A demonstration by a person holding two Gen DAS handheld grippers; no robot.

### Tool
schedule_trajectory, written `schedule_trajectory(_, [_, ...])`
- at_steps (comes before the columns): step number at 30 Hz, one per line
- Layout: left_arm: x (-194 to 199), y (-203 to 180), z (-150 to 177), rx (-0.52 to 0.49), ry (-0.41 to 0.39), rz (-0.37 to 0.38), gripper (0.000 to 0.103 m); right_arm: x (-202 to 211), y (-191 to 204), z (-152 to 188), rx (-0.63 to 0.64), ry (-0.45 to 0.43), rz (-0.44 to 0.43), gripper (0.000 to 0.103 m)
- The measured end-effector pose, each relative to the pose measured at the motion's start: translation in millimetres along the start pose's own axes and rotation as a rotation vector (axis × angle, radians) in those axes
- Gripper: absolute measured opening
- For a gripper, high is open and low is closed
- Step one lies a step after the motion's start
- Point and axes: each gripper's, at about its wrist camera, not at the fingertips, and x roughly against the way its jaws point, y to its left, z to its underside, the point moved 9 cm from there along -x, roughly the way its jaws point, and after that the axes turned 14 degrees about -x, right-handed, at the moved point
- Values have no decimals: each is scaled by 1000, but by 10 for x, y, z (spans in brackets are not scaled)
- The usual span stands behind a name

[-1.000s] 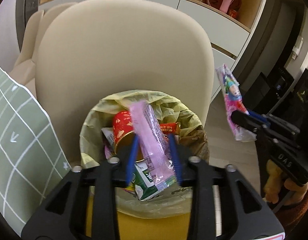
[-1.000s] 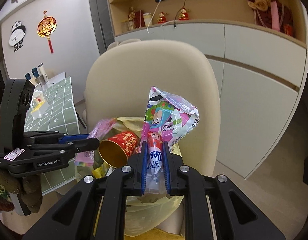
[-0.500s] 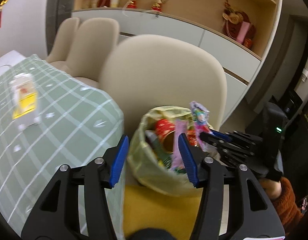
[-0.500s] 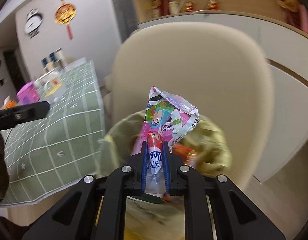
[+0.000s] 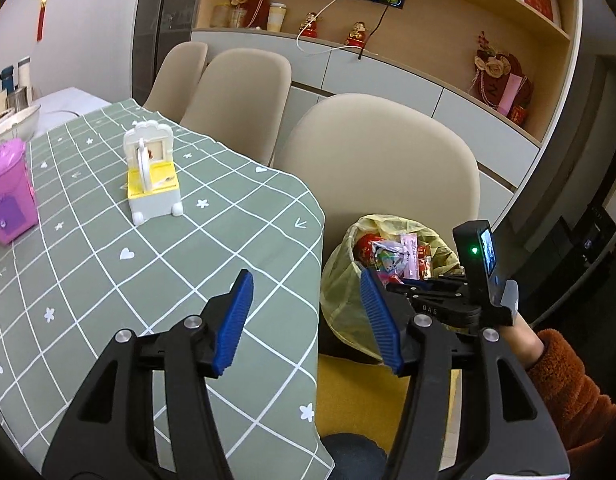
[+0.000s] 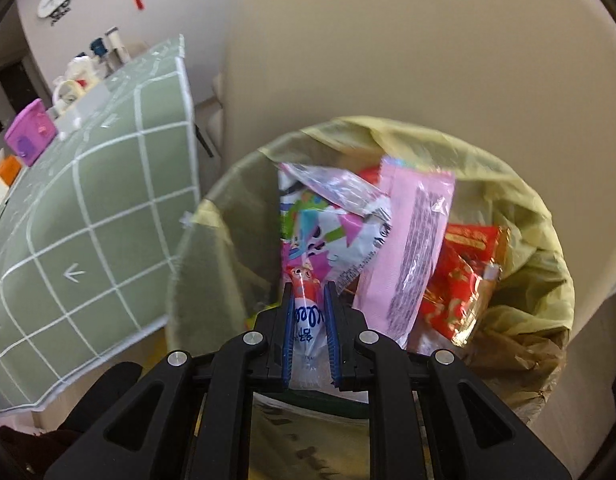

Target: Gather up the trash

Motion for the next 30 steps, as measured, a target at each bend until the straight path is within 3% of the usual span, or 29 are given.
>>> schedule_trajectory(6, [-3,-49,75,10,10,31,53,58,37,-10,-2,-23,10,17])
schedule_trajectory(11, [64,-57,137,19,10,25,53,230,1,94,-14,-46,2,26])
schedule_trajectory(13, [117,-38,174,26,11,15,53,263,-6,119,-11,-53,0,35])
schedule_trajectory(17, [251,-19,254,35,8,-9,53,453,23,164,-17,-111,6,37])
schedule_trajectory(19, [314,-18,305,35,7,-23,56,569,16,175,-34,-137,-2,44])
schedule_trajectory(30, [756,-93,517,22,-45,-117,57,1324,138,414,-101,-286,-42,44])
